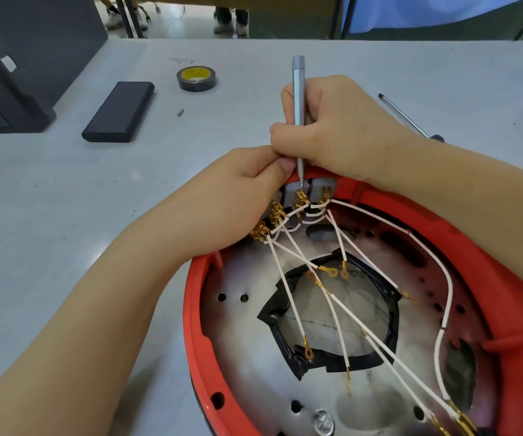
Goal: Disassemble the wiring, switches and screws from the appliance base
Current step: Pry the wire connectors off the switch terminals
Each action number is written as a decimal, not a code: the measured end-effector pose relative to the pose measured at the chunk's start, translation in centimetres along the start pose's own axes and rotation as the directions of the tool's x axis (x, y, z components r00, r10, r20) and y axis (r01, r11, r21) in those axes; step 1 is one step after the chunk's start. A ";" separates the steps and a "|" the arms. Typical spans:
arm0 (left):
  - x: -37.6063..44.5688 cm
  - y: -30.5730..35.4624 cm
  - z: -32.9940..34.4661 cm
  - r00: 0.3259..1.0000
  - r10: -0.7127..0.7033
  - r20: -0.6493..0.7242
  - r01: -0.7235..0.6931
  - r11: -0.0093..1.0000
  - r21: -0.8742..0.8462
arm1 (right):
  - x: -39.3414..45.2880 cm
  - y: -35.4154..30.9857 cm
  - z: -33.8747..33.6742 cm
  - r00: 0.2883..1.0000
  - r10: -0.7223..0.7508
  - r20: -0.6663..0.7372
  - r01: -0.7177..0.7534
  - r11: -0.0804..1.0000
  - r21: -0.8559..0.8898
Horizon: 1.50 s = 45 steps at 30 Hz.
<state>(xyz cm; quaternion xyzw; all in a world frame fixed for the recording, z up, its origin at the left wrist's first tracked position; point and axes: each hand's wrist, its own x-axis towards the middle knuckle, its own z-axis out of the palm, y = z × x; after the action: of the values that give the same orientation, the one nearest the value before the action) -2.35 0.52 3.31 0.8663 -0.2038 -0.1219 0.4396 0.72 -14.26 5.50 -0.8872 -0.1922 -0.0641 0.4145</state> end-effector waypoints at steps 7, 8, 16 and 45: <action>0.0 0.1 0.0 0.999 -0.028 -0.018 0.028 1.000 0.010 | 0.6 0.5 0.1 0.991 0.094 0.098 -0.108 0.983 0.151; 0.0 0.1 0.0 0.999 -0.029 -0.017 0.029 1.000 0.008 | 0.6 0.5 0.1 0.991 0.090 0.099 -0.104 0.984 0.146; 0.0 0.1 0.0 1.000 -0.008 -0.029 0.009 1.000 0.023 | -1.7 0.1 -0.3 0.973 -0.170 -0.154 0.174 0.985 0.015; 0.3 -0.4 -0.1 0.998 -0.062 -0.006 0.062 0.998 -0.018 | 1.2 0.3 0.7 0.993 0.035 0.111 -0.050 0.989 0.140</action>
<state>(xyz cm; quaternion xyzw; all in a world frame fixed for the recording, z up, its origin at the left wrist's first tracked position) -1.93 0.63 3.00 0.8686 -0.1745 -0.1345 0.4438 1.91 -13.52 5.14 -0.8613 -0.1995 0.0071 0.4672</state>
